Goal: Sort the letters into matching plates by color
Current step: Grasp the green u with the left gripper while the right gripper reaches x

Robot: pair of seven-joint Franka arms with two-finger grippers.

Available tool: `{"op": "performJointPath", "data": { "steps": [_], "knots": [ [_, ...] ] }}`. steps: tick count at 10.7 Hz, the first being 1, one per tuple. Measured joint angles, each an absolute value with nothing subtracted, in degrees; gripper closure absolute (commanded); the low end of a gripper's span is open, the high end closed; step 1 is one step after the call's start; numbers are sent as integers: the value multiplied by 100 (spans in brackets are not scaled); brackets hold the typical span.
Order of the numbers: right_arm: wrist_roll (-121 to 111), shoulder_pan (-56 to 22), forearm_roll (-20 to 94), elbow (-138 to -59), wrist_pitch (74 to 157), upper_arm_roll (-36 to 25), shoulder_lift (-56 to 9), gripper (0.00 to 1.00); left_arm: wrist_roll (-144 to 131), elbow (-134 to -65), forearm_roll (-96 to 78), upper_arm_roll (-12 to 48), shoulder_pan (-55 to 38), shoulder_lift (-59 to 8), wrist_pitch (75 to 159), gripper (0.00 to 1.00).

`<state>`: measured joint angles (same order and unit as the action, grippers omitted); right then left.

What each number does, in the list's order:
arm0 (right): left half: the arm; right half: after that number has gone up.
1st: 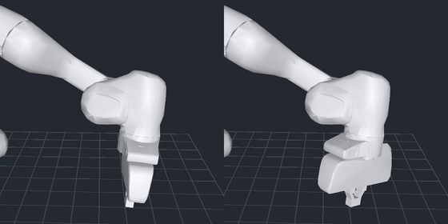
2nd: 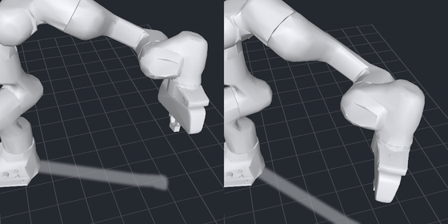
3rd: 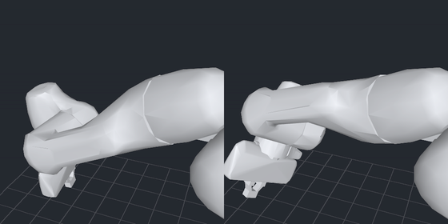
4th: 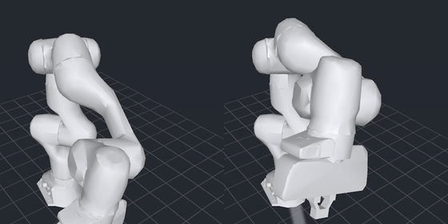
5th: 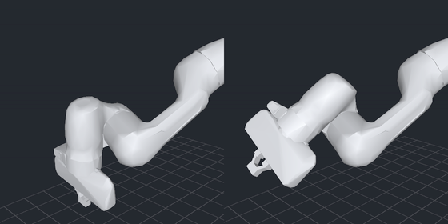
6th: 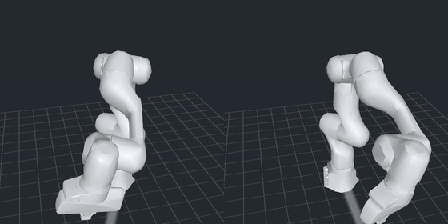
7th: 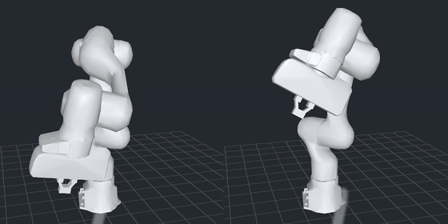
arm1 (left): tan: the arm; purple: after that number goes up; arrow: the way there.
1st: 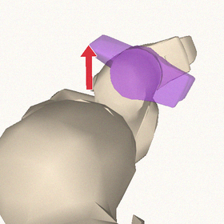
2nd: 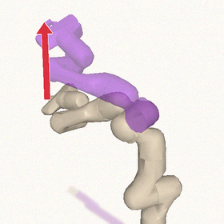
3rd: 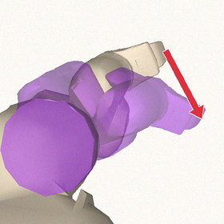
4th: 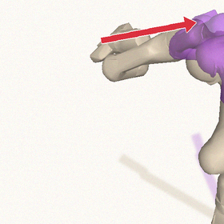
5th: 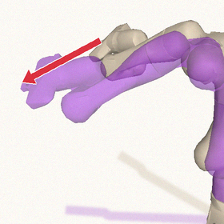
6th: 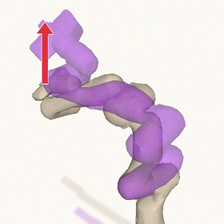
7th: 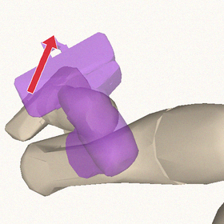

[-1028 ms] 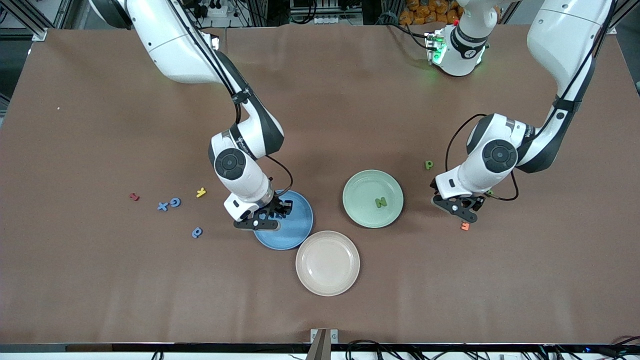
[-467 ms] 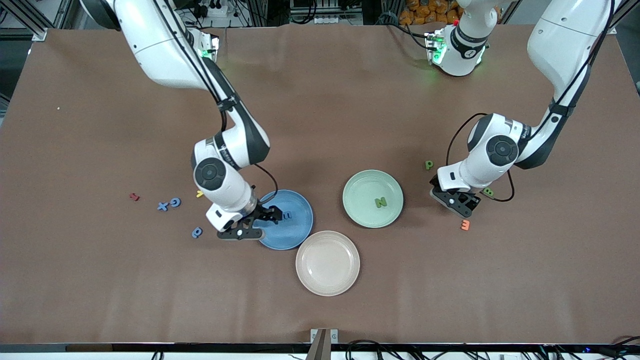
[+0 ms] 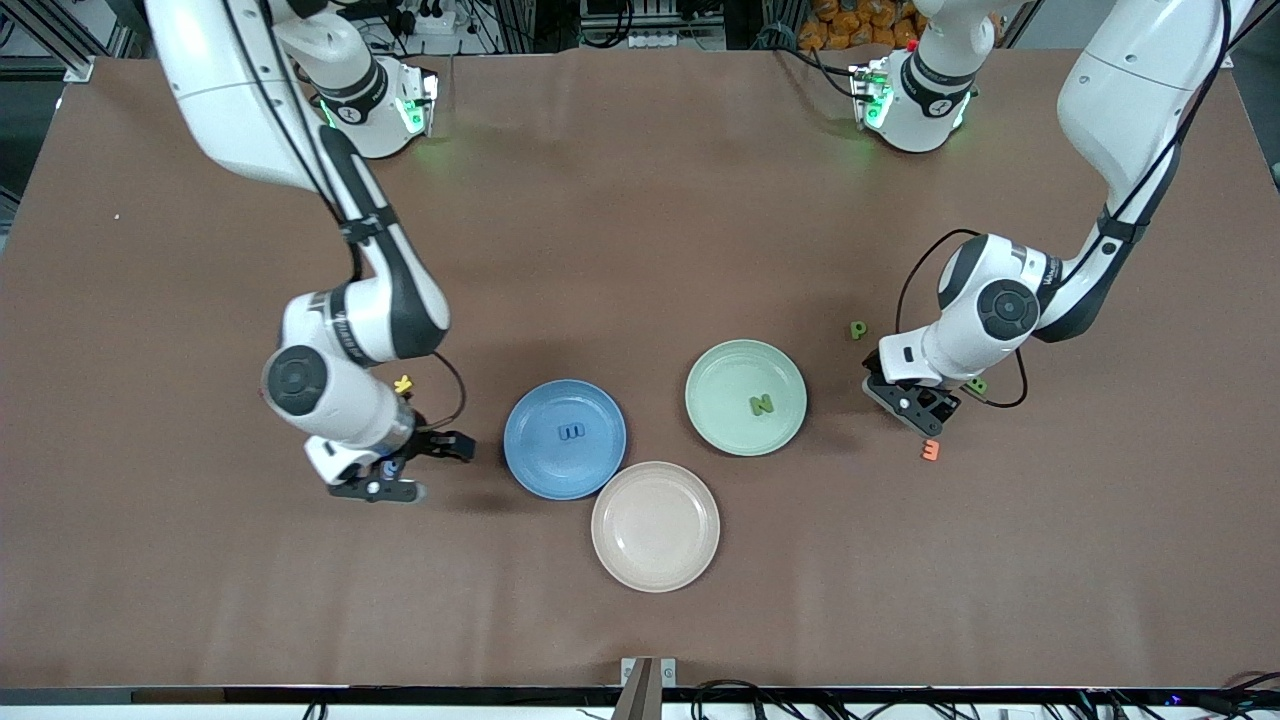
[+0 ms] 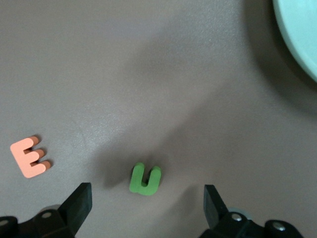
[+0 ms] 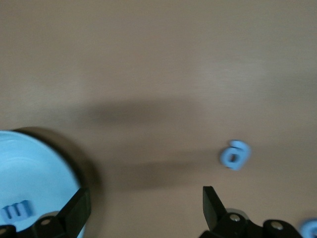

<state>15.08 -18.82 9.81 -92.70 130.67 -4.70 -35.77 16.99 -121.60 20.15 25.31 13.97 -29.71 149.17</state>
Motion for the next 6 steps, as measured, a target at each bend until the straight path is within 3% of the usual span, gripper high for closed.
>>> {"op": "performJointPath", "data": {
  "steps": [4, 6],
  "knots": [
    [1501, -1145, 984, -9334, 12726, -759, -3285, 1, 1705, -12163, 2253, 2530, 1489, -3070, 15066, 13],
    [1821, -945, 993, -9376, 12726, -929, -3267, 0, 1708, -12162, 2259, 2532, 1504, -3103, 15108, 26]
  ]
}}
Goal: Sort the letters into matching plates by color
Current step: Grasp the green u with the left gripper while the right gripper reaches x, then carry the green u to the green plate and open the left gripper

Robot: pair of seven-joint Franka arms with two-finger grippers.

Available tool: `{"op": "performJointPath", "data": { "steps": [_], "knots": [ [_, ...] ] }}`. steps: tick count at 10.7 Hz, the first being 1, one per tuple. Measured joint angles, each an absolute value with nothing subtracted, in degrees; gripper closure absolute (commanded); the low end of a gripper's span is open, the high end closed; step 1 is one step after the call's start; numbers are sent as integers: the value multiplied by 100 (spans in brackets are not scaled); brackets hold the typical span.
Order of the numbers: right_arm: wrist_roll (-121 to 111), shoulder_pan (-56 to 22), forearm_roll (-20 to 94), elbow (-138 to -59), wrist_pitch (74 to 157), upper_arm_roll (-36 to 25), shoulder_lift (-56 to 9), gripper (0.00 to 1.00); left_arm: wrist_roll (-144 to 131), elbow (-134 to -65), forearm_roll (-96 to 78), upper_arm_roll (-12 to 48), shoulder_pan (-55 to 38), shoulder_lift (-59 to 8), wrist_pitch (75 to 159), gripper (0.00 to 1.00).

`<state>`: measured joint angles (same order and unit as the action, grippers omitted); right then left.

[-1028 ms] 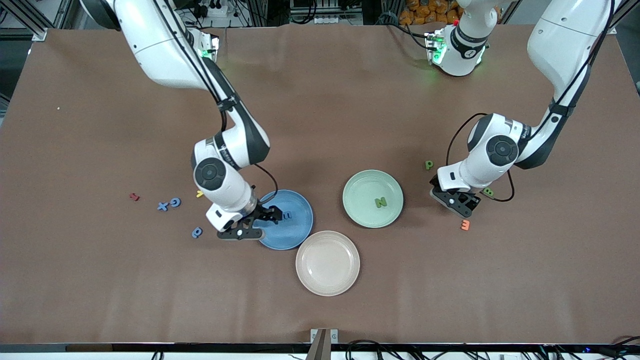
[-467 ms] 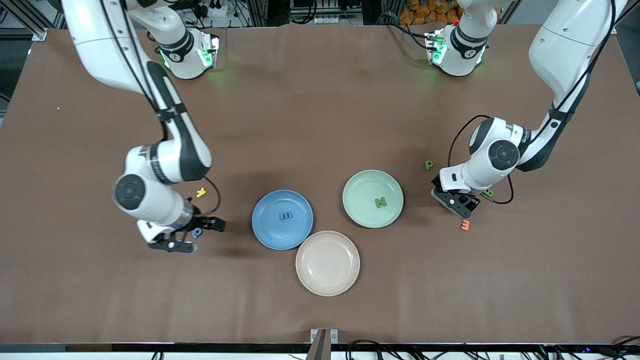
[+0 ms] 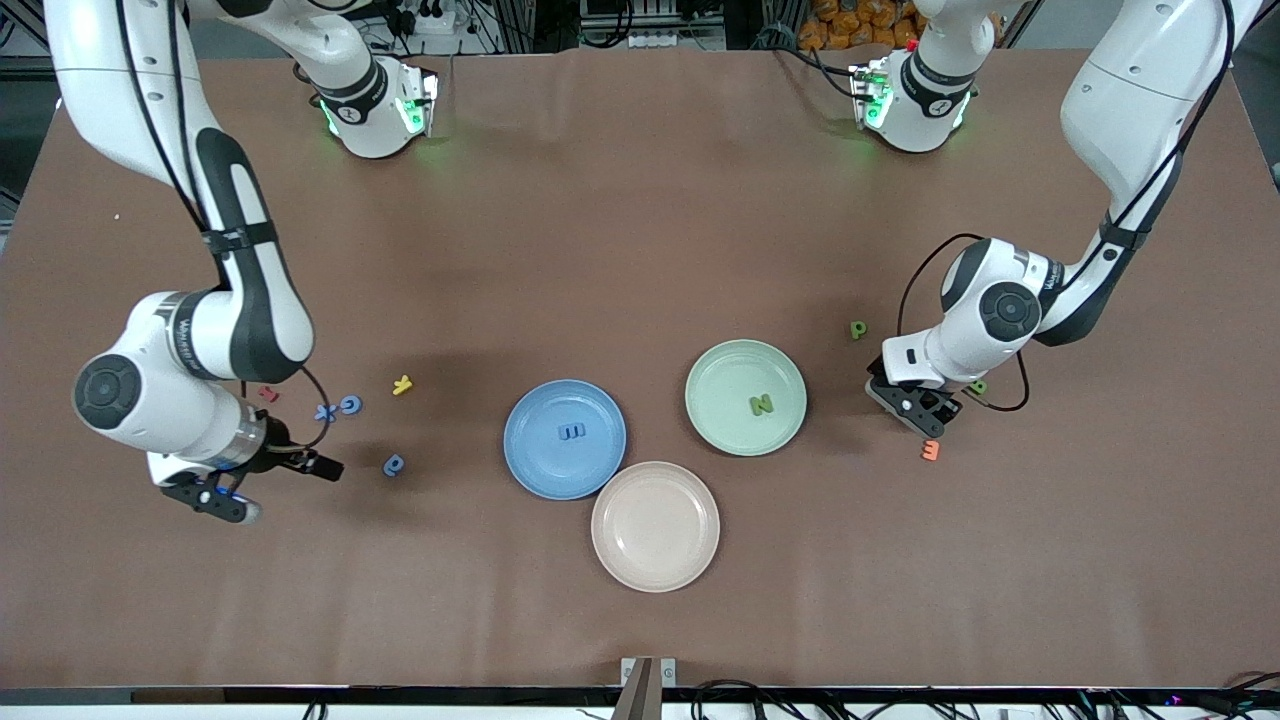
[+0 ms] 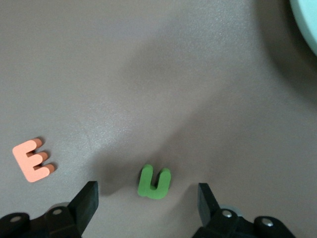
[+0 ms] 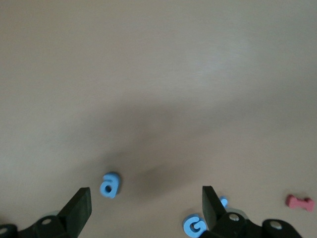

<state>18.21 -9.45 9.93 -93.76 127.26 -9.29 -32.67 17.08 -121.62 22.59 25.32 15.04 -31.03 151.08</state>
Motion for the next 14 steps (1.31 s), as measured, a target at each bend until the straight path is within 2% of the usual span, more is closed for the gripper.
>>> {"op": "performJointPath", "data": {
  "steps": [2, 3, 6, 7, 10, 14],
  "knots": [
    [2750, -815, 1021, -9442, 12726, -972, -3250, 0, 1710, -12162, 2260, 2536, 1502, -3120, 15122, 36],
    [3352, -779, 1160, -9460, 12726, -980, -3233, 0, 1710, -12162, 2261, 2536, 1502, -3127, 15125, 46],
    [5190, -694, 1364, -9528, 12664, -1003, -3174, 0, 1710, -12159, 2261, 2537, 1502, -3148, 15138, 93],
    [5610, -688, 1368, -9542, 12574, -1056, -3174, 0, 1710, -12143, 2262, 2544, 1503, -3140, 15144, 100],
    [6492, -636, 1372, -9595, 12484, -1332, -3173, 0, 1710, -12136, 2262, 2562, 1503, -3133, 15145, 100],
    [7497, -629, 1378, -9842, 12673, -1335, -3173, 0, 1709, -12031, 2262, 2603, 1495, -3133, 15179, 100]
  ]
}}
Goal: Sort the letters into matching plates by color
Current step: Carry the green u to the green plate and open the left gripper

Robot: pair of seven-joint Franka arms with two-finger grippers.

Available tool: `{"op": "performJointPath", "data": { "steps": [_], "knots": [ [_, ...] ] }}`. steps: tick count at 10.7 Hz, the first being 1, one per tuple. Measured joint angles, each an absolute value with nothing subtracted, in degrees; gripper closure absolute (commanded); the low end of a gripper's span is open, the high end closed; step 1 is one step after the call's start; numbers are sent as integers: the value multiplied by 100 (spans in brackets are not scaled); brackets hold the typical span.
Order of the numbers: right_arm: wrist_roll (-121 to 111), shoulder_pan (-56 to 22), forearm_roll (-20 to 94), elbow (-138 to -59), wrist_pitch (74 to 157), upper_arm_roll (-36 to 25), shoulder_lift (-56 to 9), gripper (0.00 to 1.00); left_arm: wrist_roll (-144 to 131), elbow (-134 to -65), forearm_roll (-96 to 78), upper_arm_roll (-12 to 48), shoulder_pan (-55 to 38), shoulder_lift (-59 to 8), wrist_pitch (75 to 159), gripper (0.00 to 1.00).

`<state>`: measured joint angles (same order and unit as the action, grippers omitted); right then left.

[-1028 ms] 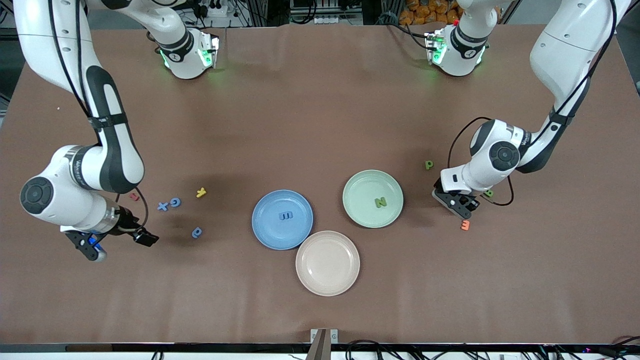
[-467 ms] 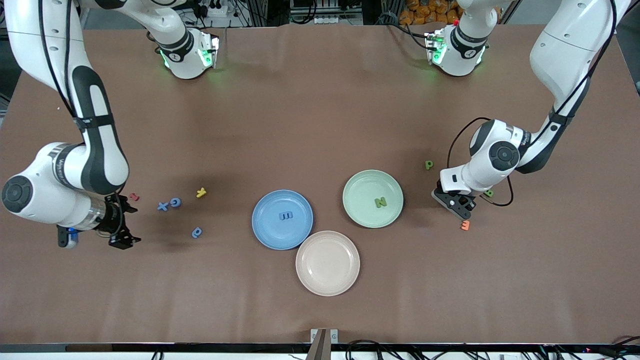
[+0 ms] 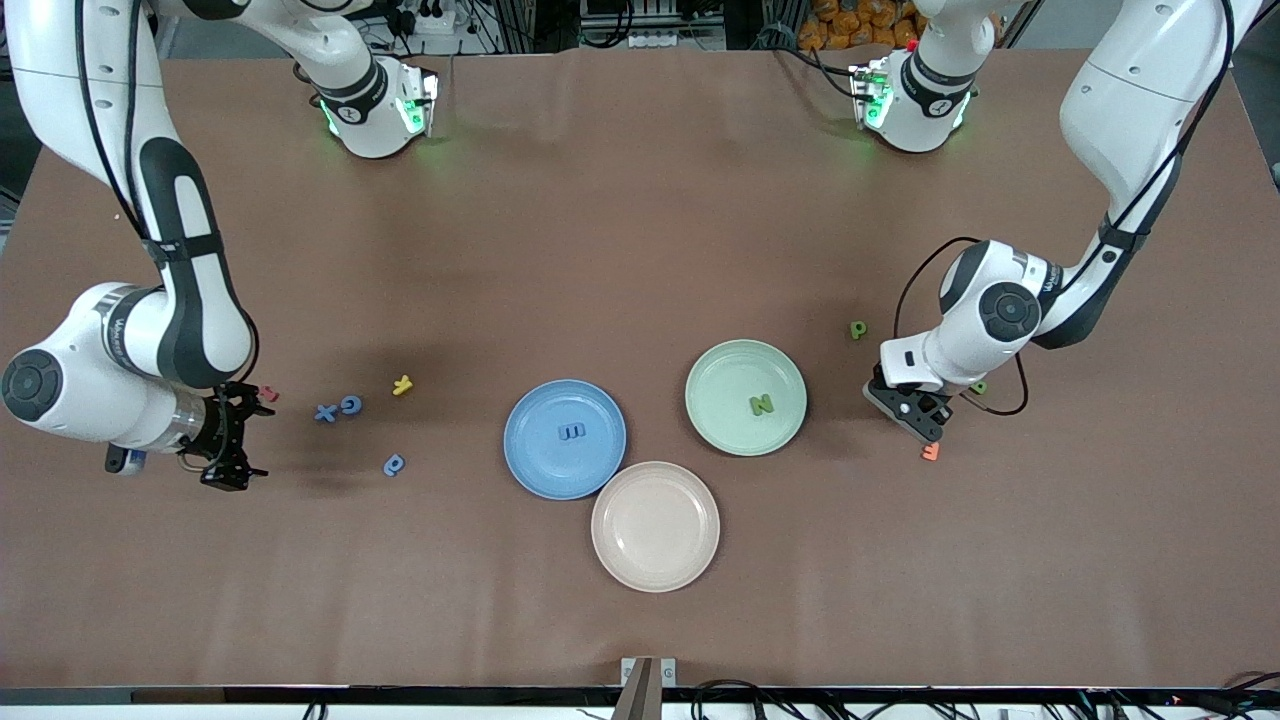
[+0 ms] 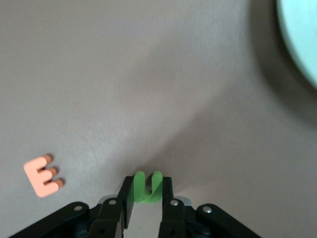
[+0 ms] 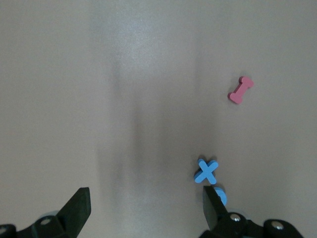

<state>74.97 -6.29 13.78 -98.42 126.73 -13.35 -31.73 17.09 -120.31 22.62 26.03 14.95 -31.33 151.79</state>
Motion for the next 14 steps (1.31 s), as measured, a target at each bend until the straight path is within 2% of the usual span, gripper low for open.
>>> {"op": "performJointPath", "data": {
  "steps": [2, 6, 10, 14],
  "knots": [
    [7847, -680, 1379, -10061, 13083, -1320, -3175, 0, 1585, -11851, 2262, 2762, 1484, -3131, 15117, 100],
    [7932, -835, 1379, -10726, 13809, -1300, -3182, 0, 750, -11152, 2261, 3335, 1415, -3122, 14137, 100],
    [7932, -953, 1379, -11293, 14566, -1283, -3178, 0, -761, -10881, 2218, 3440, 615, -3163, 14003, 100],
    [7930, -991, 1379, -11509, 14740, -1280, -3156, 0, -2060, -10793, 2211, 3390, -175, -3350, 13973, 100]
  ]
}}
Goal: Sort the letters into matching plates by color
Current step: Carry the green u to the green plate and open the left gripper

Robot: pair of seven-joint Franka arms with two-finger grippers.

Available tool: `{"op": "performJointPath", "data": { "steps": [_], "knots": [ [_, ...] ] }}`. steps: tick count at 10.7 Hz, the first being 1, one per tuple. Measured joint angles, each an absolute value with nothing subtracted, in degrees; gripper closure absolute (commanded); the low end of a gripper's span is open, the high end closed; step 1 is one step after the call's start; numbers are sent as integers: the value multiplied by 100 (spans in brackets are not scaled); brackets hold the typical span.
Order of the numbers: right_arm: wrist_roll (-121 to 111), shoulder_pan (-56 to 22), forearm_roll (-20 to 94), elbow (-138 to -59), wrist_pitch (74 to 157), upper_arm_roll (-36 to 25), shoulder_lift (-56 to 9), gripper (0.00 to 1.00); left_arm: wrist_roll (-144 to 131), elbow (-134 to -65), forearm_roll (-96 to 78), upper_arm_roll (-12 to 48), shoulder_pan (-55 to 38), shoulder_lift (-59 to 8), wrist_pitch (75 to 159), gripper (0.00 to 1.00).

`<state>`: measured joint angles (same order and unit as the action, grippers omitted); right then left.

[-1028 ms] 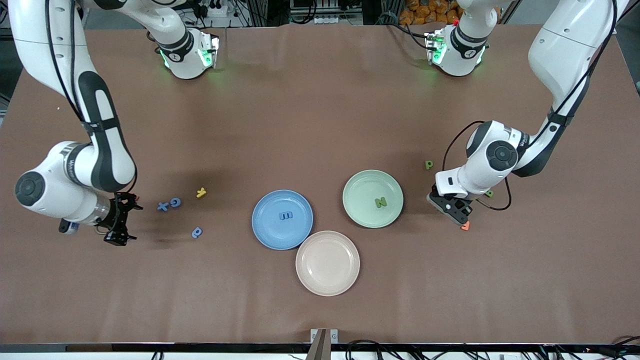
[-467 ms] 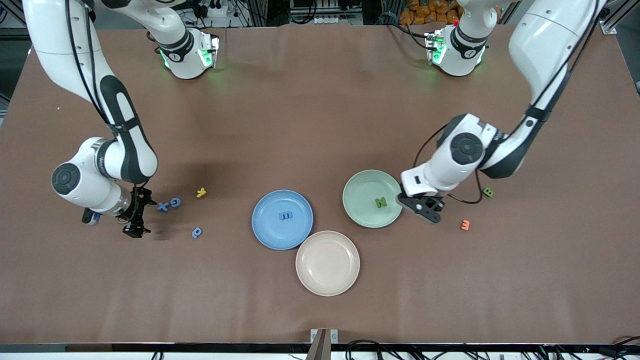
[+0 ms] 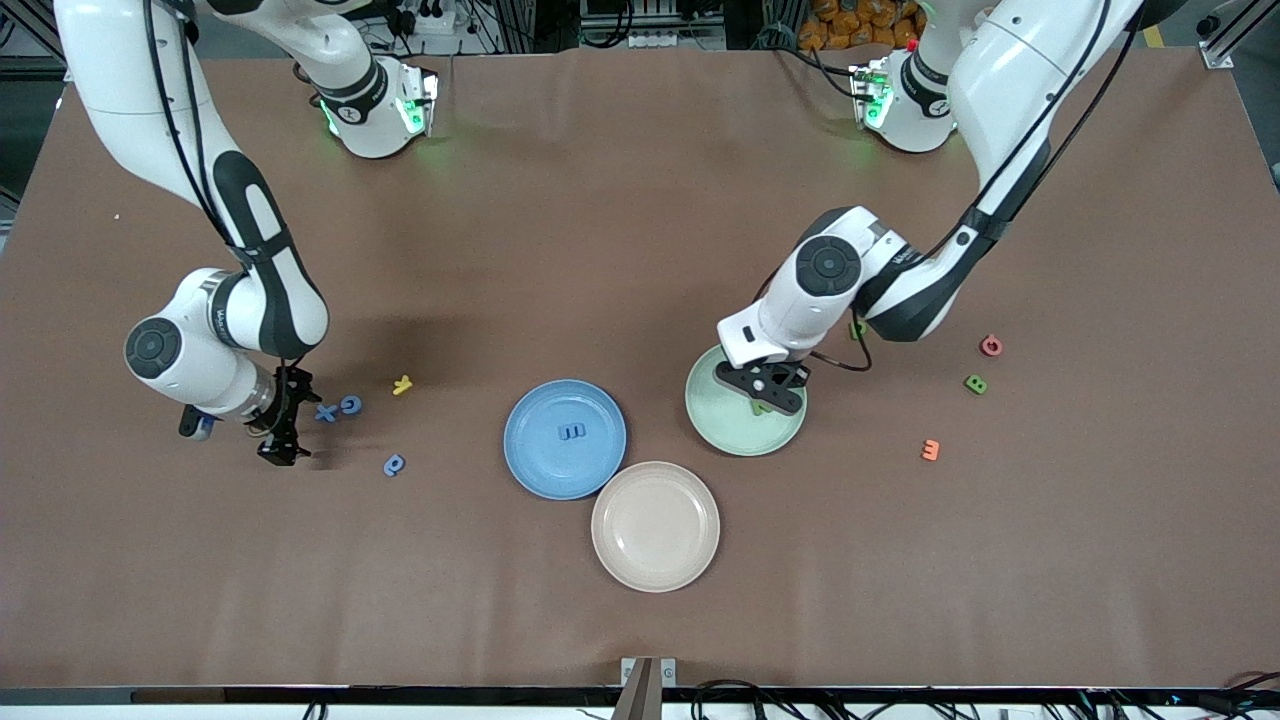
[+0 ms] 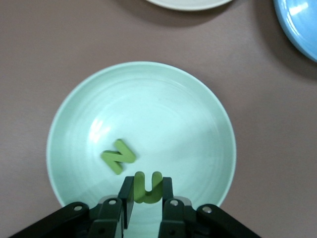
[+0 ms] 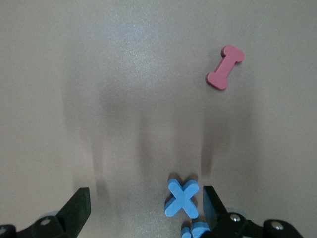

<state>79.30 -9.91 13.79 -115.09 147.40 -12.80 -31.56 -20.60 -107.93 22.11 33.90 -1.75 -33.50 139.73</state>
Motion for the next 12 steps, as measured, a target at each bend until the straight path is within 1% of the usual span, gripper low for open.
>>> {"op": "performJointPath", "data": {
  "steps": [1, 2, 3, 4, 7, 9, 10, 11, 12],
  "knots": [
    [7930, -1011, 1379, -11568, 14842, -1279, -3142, 0, -2184, -10777, 2211, 3376, -237, -3400, 13971, 100],
    [7930, -1037, 1379, -11659, 14960, -1277, -3120, 0, -2342, -10733, 2210, 3363, -292, -3474, 13971, 83],
    [7930, -1052, 1379, -11726, 15016, -1265, -3101, 0, -2495, -10689, 2211, 3318, -397, -3537, 13971, 38],
    [7930, -1059, 1379, -11778, 15027, -1244, -3074, 0, -2581, -10655, 2211, 3229, -528, -3577, 13970, 0],
    [7850, -1065, 1378, -11890, 15031, -1220, -3019, 0, -2616, -10599, 2211, 3112, -611, -3607, 13933, 0],
    [7735, -1066, 1378, -11959, 15101, -1218, -3007, 0, -2618, -10505, 2211, 3086, -547, -3578, 13581, 0],
    [7677, -1066, 1378, -12030, 15238, -1218, -3007, 3, -2618, -10462, 2211, 3079, -491, -3496, 13297, 0],
    [7607, -1066, 1377, -12118, 15370, -1216, -3007, 9, -2618, -10443, 2211, 3078, -428, -3362, 12983, 0],
    [7568, -1066, 1378, -12181, 15443, -1203, -3007, 10, -2618, -10444, 2211, 3074, -351, -3205, 12732, 0]
  ]
}}
